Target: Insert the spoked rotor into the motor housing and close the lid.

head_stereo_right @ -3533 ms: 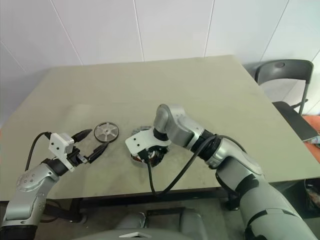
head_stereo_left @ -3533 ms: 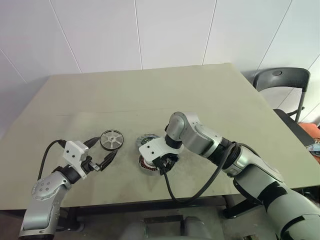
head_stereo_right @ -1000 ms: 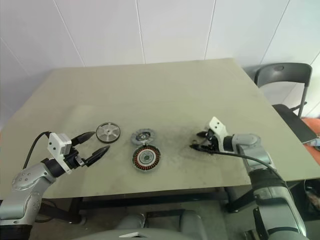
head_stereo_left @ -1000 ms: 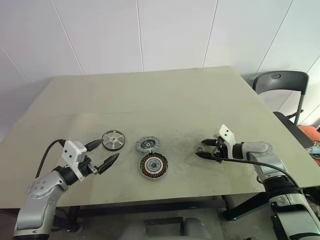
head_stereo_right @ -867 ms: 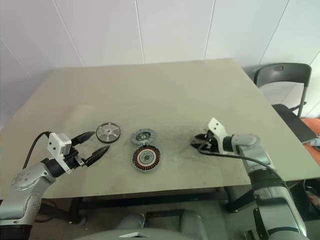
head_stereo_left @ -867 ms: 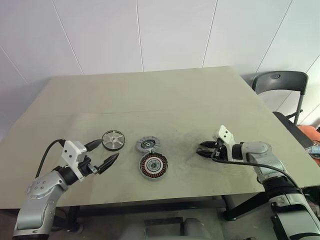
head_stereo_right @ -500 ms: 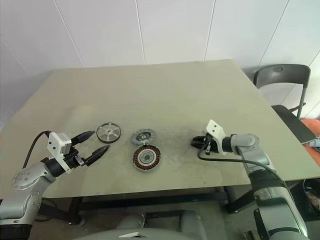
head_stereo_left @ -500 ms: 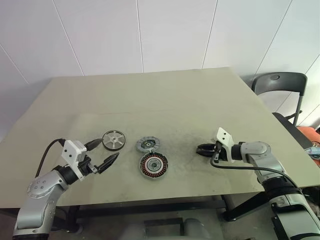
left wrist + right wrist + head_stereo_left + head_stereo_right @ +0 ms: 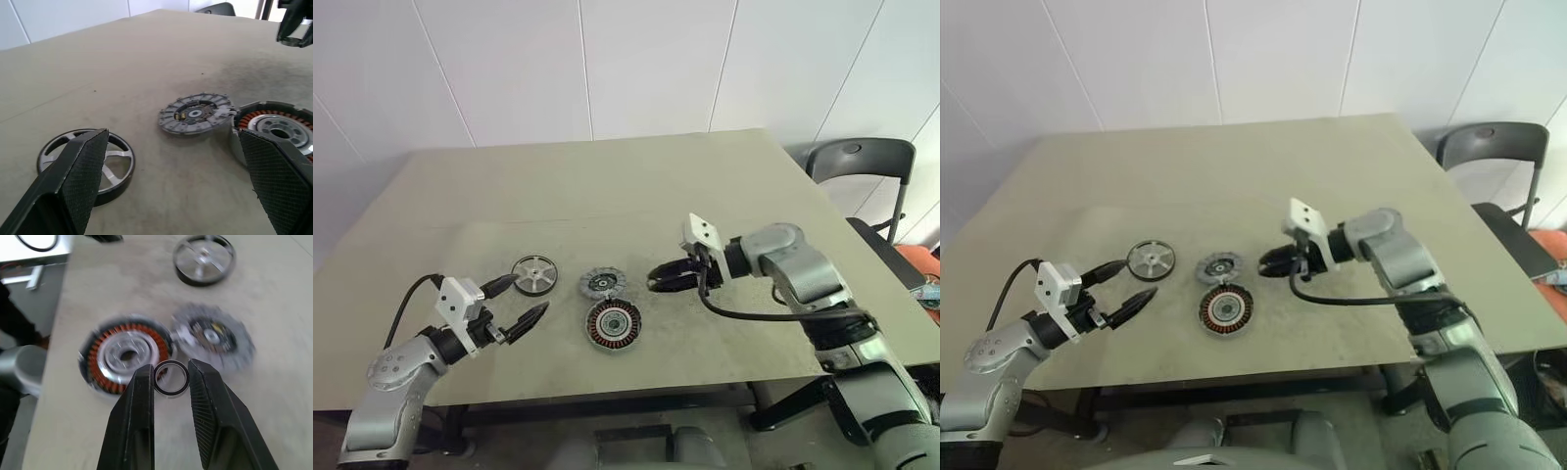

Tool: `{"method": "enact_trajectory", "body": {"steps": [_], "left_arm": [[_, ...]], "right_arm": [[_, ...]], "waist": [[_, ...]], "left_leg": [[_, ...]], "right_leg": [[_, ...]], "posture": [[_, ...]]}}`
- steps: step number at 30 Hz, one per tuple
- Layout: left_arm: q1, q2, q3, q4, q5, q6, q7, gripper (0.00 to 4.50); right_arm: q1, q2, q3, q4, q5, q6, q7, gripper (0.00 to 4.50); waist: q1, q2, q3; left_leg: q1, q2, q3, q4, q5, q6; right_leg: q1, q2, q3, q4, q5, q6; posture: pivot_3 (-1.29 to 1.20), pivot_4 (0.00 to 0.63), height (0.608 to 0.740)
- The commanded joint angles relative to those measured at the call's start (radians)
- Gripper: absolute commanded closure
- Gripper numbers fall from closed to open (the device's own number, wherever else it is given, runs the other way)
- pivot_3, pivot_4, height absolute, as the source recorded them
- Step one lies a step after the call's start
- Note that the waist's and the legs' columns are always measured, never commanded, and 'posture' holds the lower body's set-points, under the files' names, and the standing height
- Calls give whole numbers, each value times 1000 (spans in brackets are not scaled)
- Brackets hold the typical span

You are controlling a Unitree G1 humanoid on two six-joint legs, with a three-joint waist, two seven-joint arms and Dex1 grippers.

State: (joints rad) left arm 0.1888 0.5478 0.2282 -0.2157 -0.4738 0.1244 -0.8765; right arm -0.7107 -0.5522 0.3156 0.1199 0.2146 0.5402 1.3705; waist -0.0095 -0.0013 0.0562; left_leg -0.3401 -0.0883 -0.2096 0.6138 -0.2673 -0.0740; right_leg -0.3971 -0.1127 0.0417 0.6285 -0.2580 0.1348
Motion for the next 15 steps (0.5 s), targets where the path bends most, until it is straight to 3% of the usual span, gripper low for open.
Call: {"method": "enact_trajectory", "body": {"steps": [1,15], "left_arm": [[28,21,7,-77,-60,16,-52,0],[82,51,-33,-121,-62,10,-138,0]], "right_arm": [[-48,24,33,-5,11,-16,38,3849],[-62,150,171,162,-66,-171,74,3849]], "waist": [[0,0,0],[-1,1,0]], "left_leg": [[0,0,0,0,0,0],[1,0,2,0,0,0]], "right_leg": [[0,0,0,0,0,0],[-1,0,2,1,-1,-2]], "posture": [[0,0,740],[0,0,740]]}}
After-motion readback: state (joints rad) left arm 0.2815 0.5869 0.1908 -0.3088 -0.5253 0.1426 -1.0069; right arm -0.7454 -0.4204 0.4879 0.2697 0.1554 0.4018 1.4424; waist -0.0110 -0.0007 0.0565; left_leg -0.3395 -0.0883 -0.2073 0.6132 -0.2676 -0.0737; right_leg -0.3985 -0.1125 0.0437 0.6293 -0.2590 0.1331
